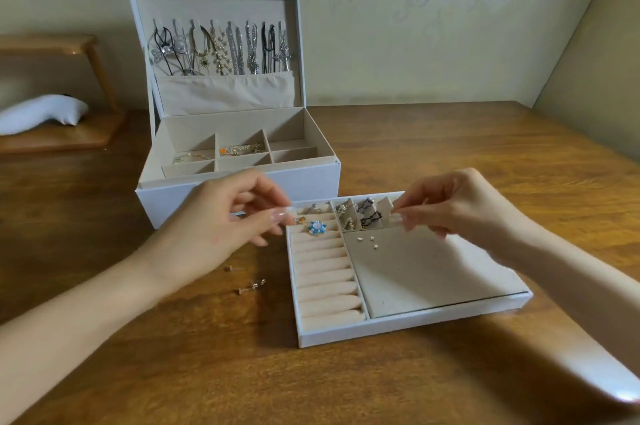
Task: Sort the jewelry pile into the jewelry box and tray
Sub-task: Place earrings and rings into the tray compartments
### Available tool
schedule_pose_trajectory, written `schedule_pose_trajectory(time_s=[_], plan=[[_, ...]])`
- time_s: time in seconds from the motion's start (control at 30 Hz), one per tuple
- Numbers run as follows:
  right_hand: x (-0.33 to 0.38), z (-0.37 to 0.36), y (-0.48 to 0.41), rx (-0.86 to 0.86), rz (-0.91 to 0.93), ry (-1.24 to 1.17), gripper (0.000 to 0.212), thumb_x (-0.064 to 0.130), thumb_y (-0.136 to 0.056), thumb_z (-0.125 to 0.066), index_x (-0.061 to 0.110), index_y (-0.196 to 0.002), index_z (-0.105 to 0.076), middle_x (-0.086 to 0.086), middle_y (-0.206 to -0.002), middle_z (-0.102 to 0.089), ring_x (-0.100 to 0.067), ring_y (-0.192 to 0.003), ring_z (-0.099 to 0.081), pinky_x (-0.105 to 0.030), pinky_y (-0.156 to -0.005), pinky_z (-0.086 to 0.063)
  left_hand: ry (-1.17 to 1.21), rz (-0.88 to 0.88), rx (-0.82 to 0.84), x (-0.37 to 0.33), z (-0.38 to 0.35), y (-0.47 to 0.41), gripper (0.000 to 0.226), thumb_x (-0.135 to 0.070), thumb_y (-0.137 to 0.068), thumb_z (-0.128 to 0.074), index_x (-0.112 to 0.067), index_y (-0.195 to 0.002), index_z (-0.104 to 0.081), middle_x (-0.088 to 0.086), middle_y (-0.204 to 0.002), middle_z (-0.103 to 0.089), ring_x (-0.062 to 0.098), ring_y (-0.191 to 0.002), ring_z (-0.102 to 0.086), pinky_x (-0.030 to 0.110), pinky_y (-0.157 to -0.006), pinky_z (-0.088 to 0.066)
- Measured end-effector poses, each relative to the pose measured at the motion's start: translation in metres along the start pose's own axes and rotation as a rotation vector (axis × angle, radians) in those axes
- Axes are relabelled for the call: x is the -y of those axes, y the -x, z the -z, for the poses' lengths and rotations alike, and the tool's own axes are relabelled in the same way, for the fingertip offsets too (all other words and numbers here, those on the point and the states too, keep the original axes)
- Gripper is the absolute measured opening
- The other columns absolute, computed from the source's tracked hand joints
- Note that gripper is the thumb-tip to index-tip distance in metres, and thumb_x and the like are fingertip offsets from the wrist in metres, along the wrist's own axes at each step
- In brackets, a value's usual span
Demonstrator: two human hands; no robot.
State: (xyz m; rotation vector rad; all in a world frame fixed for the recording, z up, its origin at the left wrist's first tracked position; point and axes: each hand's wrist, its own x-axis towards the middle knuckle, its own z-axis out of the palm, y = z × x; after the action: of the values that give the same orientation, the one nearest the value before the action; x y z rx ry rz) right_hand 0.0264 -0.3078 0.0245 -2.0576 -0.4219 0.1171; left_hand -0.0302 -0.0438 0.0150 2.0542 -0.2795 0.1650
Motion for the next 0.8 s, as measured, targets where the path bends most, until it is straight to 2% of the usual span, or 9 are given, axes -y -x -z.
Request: schedule_pose_trajectory(time_s=[0.07,0.13,0.23,0.37,0.5,0.63,0.8], plan=[[-0.007,-0.001,-0.001,0.0,-0.066,0.029,0.008,0.007,-0.072,-0.078,0.013,-0.068,-0.074,-0.002,-0.055,-0.065,-0.01,-0.042,-0.04,-0.015,-0.039,-0.031,-0.079,0.04,-0.02,0.013,0.011,0.008,0.01,-0.016,-0.083,-0.063,-0.021,-0.091,-0.064,-0.01,-0.087,-0.072,0.008,-0.081,-0.068,0.026,-0.07,-0.058],[-0.009,-0.003,-0.002,-0.003,-0.091,0.059,0.008,0.008,-0.073,-0.077,0.013,-0.068,-0.074,-0.002,-0.056,-0.065,-0.012,-0.043,-0.04,-0.016,-0.038,-0.03,-0.144,0.076,0.002,0.023,0.02,0.016,0.011,-0.027,-0.078,-0.063,-0.026,-0.089,-0.066,-0.013,-0.088,-0.071,0.006,-0.082,-0.068,0.03,-0.071,-0.058],[-0.01,-0.005,-0.006,-0.027,-0.125,0.059,0.006,0.008,-0.071,-0.078,0.011,-0.068,-0.075,-0.004,-0.057,-0.065,-0.013,-0.046,-0.04,-0.015,-0.038,-0.03,-0.224,0.112,0.042,0.032,0.029,0.025,0.021,-0.044,-0.068,-0.062,-0.039,-0.087,-0.066,-0.02,-0.09,-0.068,0.006,-0.076,-0.068,0.022,-0.068,-0.053],[-0.008,-0.008,-0.007,-0.038,-0.172,0.023,0.004,0.006,-0.071,-0.079,0.007,-0.07,-0.075,-0.009,-0.06,-0.063,-0.012,-0.048,-0.039,-0.013,-0.039,-0.03,-0.268,0.094,0.028,0.039,0.035,0.032,0.022,-0.035,-0.072,-0.064,-0.046,-0.091,-0.063,-0.024,-0.091,-0.066,-0.003,-0.081,-0.063,0.008,-0.065,-0.049],[-0.006,-0.008,-0.006,-0.036,-0.199,-0.002,0.005,0.007,-0.069,-0.08,0.007,-0.07,-0.075,-0.008,-0.059,-0.062,-0.009,-0.047,-0.039,-0.011,-0.04,-0.03,-0.293,0.084,0.026,0.045,0.035,0.033,0.024,-0.03,-0.075,-0.066,-0.047,-0.092,-0.062,-0.024,-0.091,-0.065,-0.003,-0.082,-0.062,0.01,-0.066,-0.049],[-0.006,-0.011,-0.006,-0.029,-0.205,0.007,0.005,0.007,-0.069,-0.08,0.008,-0.069,-0.075,-0.007,-0.058,-0.061,-0.009,-0.048,-0.039,-0.012,-0.041,-0.03,-0.353,0.072,0.024,0.052,0.037,0.033,0.02,-0.021,-0.079,-0.069,-0.041,-0.084,-0.067,-0.024,-0.091,-0.064,0.002,-0.074,-0.062,0.01,-0.063,-0.048],[-0.007,-0.012,-0.006,-0.047,-0.213,0.032,0.006,0.009,-0.069,-0.08,0.012,-0.066,-0.075,-0.005,-0.055,-0.06,-0.005,-0.043,-0.039,-0.013,-0.041,-0.029,-0.388,0.064,0.05,0.055,0.038,0.035,0.03,-0.023,-0.082,-0.066,-0.05,-0.094,-0.06,-0.027,-0.096,-0.061,0.002,-0.079,-0.06,0.019,-0.066,-0.049]])
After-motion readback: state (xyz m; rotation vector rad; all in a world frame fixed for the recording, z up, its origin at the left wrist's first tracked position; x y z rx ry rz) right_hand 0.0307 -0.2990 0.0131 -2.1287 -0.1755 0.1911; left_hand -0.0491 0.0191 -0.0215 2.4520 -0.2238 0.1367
